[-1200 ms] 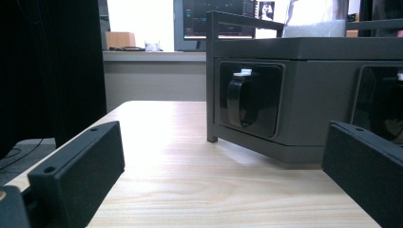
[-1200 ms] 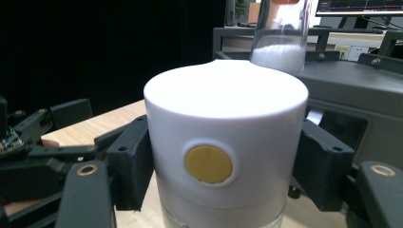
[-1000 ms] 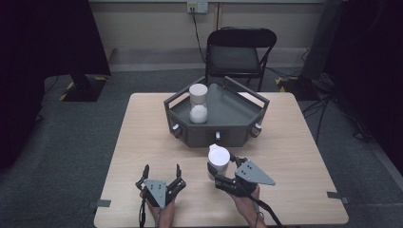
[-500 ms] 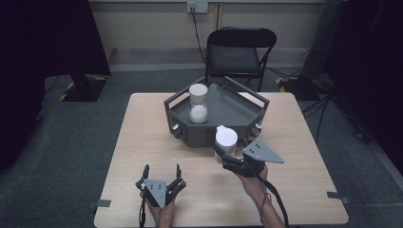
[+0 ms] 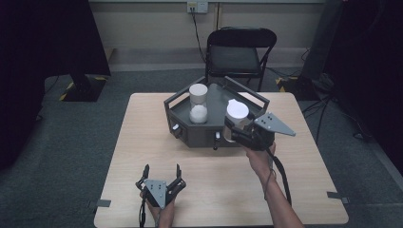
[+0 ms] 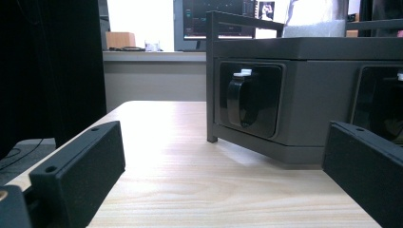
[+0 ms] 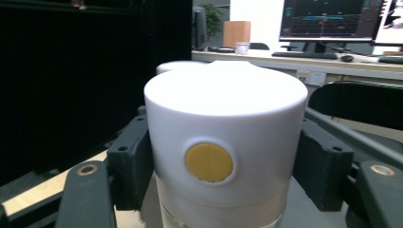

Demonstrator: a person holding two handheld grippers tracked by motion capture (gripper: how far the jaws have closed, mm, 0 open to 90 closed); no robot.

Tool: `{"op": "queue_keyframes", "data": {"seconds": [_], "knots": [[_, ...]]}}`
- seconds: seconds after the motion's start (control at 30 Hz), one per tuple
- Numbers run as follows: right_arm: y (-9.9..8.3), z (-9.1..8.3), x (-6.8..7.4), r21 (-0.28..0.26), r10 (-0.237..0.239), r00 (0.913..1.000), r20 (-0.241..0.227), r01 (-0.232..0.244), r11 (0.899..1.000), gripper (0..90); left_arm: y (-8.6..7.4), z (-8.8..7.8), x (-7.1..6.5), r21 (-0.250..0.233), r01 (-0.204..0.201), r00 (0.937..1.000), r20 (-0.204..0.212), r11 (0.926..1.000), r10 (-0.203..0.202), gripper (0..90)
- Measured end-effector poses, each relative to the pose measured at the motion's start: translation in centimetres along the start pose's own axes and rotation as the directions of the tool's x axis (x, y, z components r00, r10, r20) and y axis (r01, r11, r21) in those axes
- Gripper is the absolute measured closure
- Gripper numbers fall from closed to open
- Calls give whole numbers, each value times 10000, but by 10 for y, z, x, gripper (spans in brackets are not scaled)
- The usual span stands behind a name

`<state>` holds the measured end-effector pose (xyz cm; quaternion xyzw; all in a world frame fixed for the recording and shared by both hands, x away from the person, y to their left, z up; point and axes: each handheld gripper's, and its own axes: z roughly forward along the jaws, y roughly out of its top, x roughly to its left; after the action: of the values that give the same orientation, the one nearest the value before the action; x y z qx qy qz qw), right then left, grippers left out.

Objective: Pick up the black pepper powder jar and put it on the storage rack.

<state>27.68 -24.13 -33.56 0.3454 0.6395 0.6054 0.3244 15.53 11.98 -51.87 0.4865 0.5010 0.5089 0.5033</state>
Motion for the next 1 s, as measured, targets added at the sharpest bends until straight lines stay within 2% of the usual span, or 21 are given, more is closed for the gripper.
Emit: {"op": "queue_keyframes", "data": {"seconds": [0.03,0.07,0.1,0.13,0.27,0.4,0.5,0.6,0.77,0.97,1.0], "knots": [[0,0,0,0,0,10000,0,0,10000,294,0,0,0,1,0,10000,0,10000,0,2],[4,6,-1,50,52,9997,233,-53,10000,294,0,0,0,0,2,10000,0,10000,-2,2],[4,6,-1,50,52,9997,233,-53,10000,294,0,0,0,0,3,10000,0,10000,-3,2],[6,13,0,35,132,9986,515,-134,9999,294,0,0,0,3,2,10000,0,10000,-2,2],[10,23,0,72,297,9957,878,-304,9995,294,0,0,0,-1,14,10000,1,10000,-14,2],[18,42,3,311,251,9887,1475,-300,9991,294,0,0,0,2,3,10000,1,10000,-3,4],[19,49,3,320,427,9852,1659,-487,9983,294,0,0,0,2,4,10000,0,10000,-4,4],[20,63,6,542,188,9792,2019,-303,9981,294,0,0,0,3,2,10000,0,10000,-2,4],[19,73,6,761,9,9776,2106,-173,9970,294,0,0,0,2,2,10000,1,10000,-2,4],[16,84,5,949,68,9739,2268,-290,9951,294,0,0,0,2,0,10000,2,10000,0,3],[14,85,3,964,244,9736,2268,-474,9942,294,0,0,0,2,3,10000,2,10000,-3,5]]}}
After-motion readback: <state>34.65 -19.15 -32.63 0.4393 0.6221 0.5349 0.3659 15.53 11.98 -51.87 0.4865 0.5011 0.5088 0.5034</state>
